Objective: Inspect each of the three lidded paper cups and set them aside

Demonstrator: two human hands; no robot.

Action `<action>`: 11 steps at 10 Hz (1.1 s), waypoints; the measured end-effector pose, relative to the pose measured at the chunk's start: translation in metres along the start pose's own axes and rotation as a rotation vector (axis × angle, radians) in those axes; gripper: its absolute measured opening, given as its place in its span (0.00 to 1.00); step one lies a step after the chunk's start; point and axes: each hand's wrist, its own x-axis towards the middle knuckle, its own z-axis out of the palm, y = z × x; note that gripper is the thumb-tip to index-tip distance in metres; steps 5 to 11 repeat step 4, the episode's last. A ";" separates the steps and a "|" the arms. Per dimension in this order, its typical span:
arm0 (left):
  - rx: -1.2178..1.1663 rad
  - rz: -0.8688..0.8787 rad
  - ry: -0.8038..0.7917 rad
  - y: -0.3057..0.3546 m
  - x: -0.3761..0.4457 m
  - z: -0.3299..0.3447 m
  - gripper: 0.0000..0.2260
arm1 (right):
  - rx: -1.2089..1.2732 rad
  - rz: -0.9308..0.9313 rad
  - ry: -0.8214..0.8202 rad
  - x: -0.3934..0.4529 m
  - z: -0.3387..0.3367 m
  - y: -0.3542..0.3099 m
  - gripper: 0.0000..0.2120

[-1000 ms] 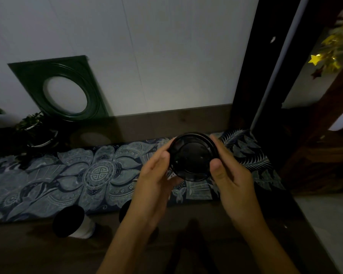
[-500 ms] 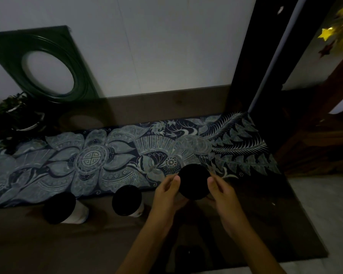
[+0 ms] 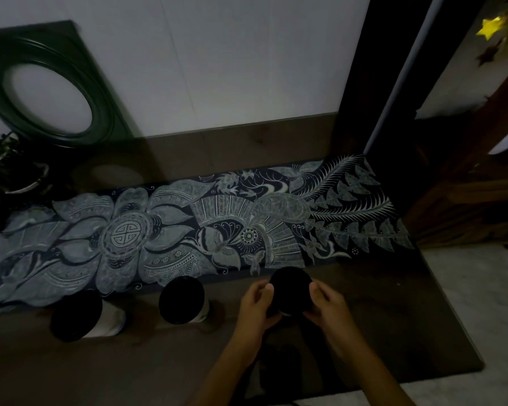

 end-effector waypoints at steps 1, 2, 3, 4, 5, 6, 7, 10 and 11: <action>0.020 0.030 -0.004 -0.005 -0.002 0.001 0.10 | 0.022 -0.006 -0.009 0.001 -0.004 0.005 0.11; 0.020 0.045 0.013 -0.006 -0.002 0.002 0.09 | 0.025 -0.022 -0.019 0.003 -0.007 0.007 0.14; 0.024 0.052 0.020 -0.005 -0.002 0.004 0.08 | 0.010 -0.032 -0.029 0.003 -0.006 0.007 0.19; 0.010 0.078 0.036 -0.006 -0.002 0.005 0.08 | 0.021 -0.052 -0.032 0.003 -0.005 0.007 0.23; 0.010 0.078 0.036 -0.006 -0.002 0.005 0.08 | 0.021 -0.052 -0.032 0.003 -0.005 0.007 0.23; 0.010 0.078 0.036 -0.006 -0.002 0.005 0.08 | 0.021 -0.052 -0.032 0.003 -0.005 0.007 0.23; 0.010 0.078 0.036 -0.006 -0.002 0.005 0.08 | 0.021 -0.052 -0.032 0.003 -0.005 0.007 0.23; 0.010 0.078 0.036 -0.006 -0.002 0.005 0.08 | 0.021 -0.052 -0.032 0.003 -0.005 0.007 0.23; 0.010 0.078 0.036 -0.006 -0.002 0.005 0.08 | 0.021 -0.052 -0.032 0.003 -0.005 0.007 0.23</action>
